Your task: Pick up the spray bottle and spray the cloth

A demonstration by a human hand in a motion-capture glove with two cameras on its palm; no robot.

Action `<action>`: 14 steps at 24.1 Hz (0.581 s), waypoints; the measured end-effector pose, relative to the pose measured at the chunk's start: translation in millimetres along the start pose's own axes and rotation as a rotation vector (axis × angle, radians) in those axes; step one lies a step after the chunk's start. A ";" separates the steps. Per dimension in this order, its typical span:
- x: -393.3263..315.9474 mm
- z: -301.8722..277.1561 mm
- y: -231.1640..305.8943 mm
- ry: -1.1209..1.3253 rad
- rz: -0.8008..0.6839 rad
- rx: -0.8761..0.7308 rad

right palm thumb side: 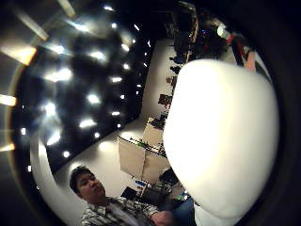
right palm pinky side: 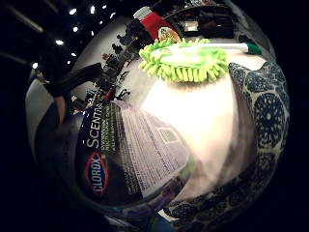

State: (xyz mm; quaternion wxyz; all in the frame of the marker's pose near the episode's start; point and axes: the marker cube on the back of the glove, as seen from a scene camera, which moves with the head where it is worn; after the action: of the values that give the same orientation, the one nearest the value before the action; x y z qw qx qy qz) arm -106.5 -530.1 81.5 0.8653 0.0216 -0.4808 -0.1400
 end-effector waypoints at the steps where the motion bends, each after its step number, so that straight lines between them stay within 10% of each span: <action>1: 0.1 0.1 0.8 -0.006 0.005 -0.010; 14: 3.7 -6.1 7.0 -0.046 0.018 -0.108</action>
State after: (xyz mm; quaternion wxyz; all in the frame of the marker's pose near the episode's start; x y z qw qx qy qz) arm -97.9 -525.0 82.5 0.8553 -0.0325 -0.4923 -0.1583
